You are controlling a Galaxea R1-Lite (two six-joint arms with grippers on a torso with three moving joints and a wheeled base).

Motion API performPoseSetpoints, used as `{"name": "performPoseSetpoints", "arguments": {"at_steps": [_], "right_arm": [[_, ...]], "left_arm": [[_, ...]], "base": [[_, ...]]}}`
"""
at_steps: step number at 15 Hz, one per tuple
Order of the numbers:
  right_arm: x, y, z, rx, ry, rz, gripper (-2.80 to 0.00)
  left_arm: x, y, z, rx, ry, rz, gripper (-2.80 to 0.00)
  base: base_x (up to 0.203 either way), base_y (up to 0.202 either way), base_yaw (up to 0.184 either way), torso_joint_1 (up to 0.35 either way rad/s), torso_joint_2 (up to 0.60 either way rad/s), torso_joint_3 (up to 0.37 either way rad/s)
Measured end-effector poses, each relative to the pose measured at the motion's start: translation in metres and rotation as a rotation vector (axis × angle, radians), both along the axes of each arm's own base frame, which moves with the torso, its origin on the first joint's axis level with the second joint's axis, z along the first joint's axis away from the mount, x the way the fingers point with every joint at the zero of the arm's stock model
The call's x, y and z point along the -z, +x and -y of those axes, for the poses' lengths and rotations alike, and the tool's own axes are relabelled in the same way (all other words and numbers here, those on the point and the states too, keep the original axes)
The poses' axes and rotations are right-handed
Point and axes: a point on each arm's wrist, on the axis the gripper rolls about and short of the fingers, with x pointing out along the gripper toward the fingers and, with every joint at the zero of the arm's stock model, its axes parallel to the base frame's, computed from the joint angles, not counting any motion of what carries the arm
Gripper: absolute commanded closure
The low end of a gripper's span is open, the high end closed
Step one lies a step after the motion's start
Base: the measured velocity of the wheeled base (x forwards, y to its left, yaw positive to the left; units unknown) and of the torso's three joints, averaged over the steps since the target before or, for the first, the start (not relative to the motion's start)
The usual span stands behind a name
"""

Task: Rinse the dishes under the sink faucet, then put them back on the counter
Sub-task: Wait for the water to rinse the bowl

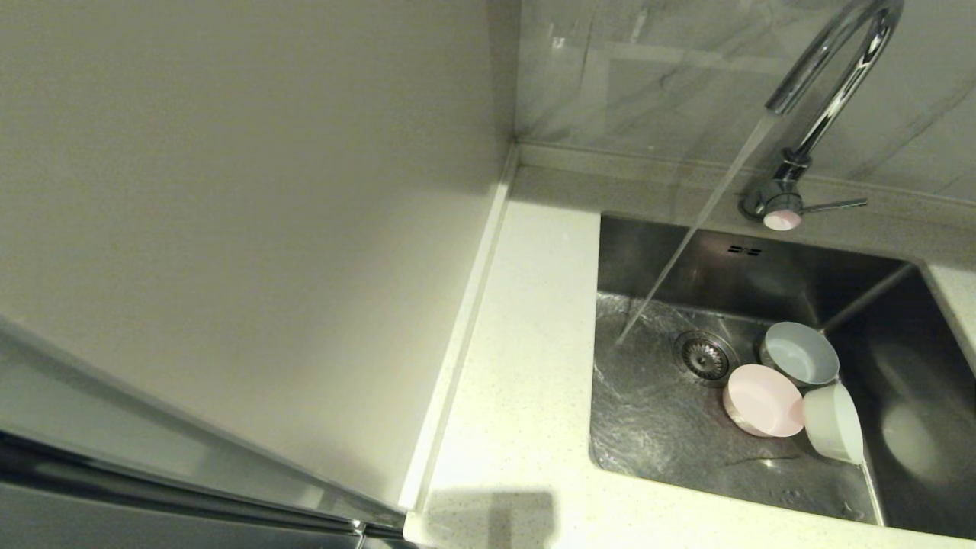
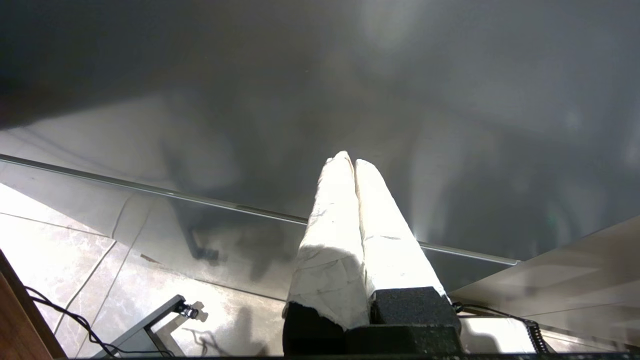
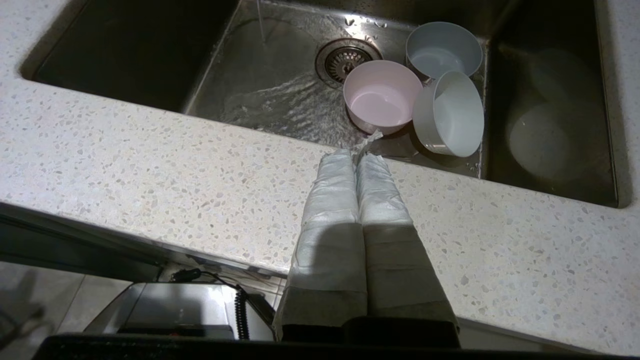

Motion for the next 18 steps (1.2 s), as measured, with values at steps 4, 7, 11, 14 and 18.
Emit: {"name": "performPoseSetpoints", "arguments": {"at_steps": [4,7,11,14,18], "right_arm": [[0.0000,0.0000,0.0000,0.000,0.000,0.000,0.00],[0.0000,0.0000,0.0000,-0.001,0.000,0.000,0.00],[0.0000,0.0000,0.0000,-0.001,-0.001,0.000,0.00],[0.0000,0.0000,0.0000,0.000,0.000,0.000,0.00],[0.0000,0.0000,0.0000,0.000,0.000,0.000,0.00]], "left_arm": [[0.0000,0.0000,0.0000,0.000,0.001,0.000,0.00],[0.0000,0.0000,0.0000,0.000,0.001,0.000,0.00],[0.0000,0.0000,0.0000,-0.001,0.000,0.000,0.00],[0.0000,0.0000,0.0000,0.000,0.000,0.000,0.00],[0.0000,0.0000,0.0000,0.000,0.000,0.000,0.00]], "base": [[0.000,0.000,0.000,0.000,0.00,0.000],[0.000,0.000,0.000,0.000,0.00,0.000],[0.000,0.000,0.000,0.000,0.00,0.000],[0.000,0.000,0.000,0.000,0.00,0.000],[0.000,0.000,0.000,0.000,0.00,0.000]]}}
